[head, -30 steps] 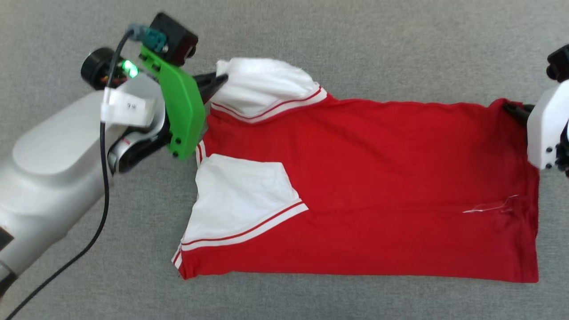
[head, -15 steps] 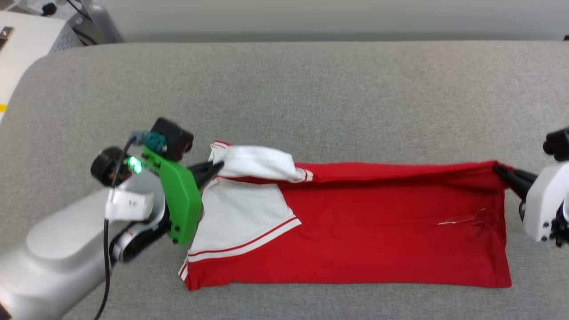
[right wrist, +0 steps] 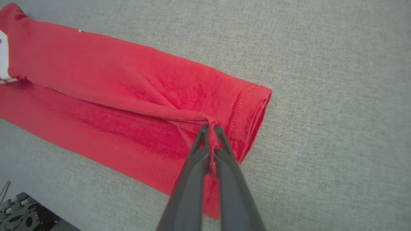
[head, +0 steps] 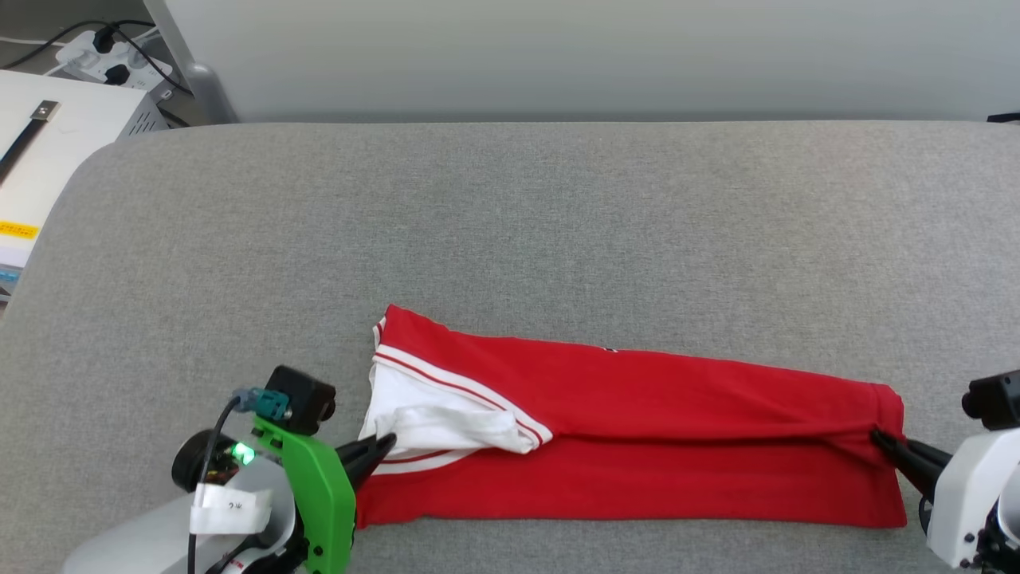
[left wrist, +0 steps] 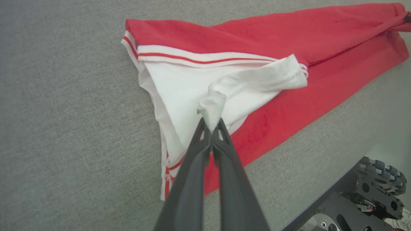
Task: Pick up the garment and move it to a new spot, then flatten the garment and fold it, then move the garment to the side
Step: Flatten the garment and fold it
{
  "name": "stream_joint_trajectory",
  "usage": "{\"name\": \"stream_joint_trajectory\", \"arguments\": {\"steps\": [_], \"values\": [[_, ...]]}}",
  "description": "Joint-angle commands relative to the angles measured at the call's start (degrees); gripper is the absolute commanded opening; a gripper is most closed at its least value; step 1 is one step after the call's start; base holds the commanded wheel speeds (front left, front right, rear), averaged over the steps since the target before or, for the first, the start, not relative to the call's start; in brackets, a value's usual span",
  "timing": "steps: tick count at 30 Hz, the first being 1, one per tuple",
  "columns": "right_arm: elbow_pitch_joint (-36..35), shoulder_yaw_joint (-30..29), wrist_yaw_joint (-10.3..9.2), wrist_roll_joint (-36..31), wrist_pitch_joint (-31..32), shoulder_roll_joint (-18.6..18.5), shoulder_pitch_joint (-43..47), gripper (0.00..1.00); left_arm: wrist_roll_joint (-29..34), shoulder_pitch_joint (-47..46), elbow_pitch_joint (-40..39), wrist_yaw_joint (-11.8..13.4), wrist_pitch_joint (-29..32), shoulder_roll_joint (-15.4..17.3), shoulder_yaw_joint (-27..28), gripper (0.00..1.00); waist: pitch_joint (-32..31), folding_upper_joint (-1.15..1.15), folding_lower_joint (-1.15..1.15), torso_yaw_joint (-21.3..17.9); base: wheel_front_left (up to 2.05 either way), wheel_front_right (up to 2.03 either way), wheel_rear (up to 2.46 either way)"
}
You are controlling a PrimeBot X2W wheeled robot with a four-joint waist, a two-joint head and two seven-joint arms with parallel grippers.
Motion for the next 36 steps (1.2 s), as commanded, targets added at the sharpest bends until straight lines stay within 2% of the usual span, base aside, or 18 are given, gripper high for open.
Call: {"name": "stream_joint_trajectory", "arguments": {"steps": [1,8,9,10,11,16,17,19,22,26,30,36], "values": [[-0.09,-0.73,-0.04,-0.72,0.21,0.43,1.45,0.0,-1.13,1.48,0.67,0.2,-0.62,0.1,0.17,0.0,0.15,0.0,0.01,0.06,0.0,0.0,0.0],[1.08,-2.81,-0.04,-2.29,2.04,3.43,4.42,0.0,-1.87,3.82,4.62,-0.06,-2.42,-1.92,0.24,0.0,1.2,0.0,0.01,0.25,0.0,0.0,0.0],[1.03,-3.07,-0.04,-2.46,2.2,3.89,4.53,0.34,-1.41,3.83,5.4,0.41,-3.24,-2.25,0.38,0.57,1.22,0.0,0.01,0.25,0.0,0.0,0.0],[0.85,-3.41,-0.04,-2.47,2.24,4.25,4.53,0.61,-0.95,3.89,5.91,0.87,-4.18,-2.47,0.56,0.94,1.17,0.0,0.01,0.18,0.0,0.0,0.0],[0.73,-3.61,-0.04,-2.42,2.28,4.42,4.53,1.0,-0.87,3.99,6.12,1.11,-4.8,-2.59,0.78,1.0,1.13,0.0,0.01,0.15,0.0,0.0,0.0],[-2.46,-7.25,-0.04,-1.13,1.58,4.17,5.01,1.0,1.35,5.46,7.32,4.05,-11.94,-3.17,2.64,1.0,-0.33,0.0,0.01,0.17,0.0,0.0,0.0],[-3.98,-8.95,-0.04,-0.22,1.59,3.39,5.5,1.0,2.08,6.22,7.02,5.93,-13.85,-3.16,4.26,1.0,-0.95,0.0,0.01,0.26,0.0,0.0,0.0],[-5.15,-10.77,-0.04,0.55,1.91,2.28,5.85,1.0,3.11,7.41,6.21,8.06,-14.98,-3.26,6.76,1.0,-1.43,0.0,0.01,0.24,0.0,0.0,0.0],[-5.66,-13.63,-0.04,1.46,3.28,0.26,6.49,1.0,6.87,9.85,3.98,11.32,-15.37,-4.09,12.61,1.0,-1.79,0.0,0.01,0.58,0.0,0.0,0.0],[-5.56,-16.45,-0.04,5.98,7.4,-0.81,7.14,1.0,14.36,15.22,1.56,14.04,-15.41,-6.03,21.51,1.0,-1.77,0.0,0.01,1.1,0.0,0.0,0.0],[-4.77,-17.62,-0.04,11.13,12.51,-1.24,7.26,1.0,21.88,20.16,0.41,15.0,-15.42,-8.58,28.83,1.0,-1.11,0.0,0.01,1.78,0.0,0.0,0.0],[-0.53,-17.32,-0.04,13.25,17.12,-0.56,6.24,1.0,31.67,25.24,-0.11,14.39,-15.42,-13.95,37.86,1.0,0.4,0.0,0.01,3.57,0.0,0.0,0.0]]}}
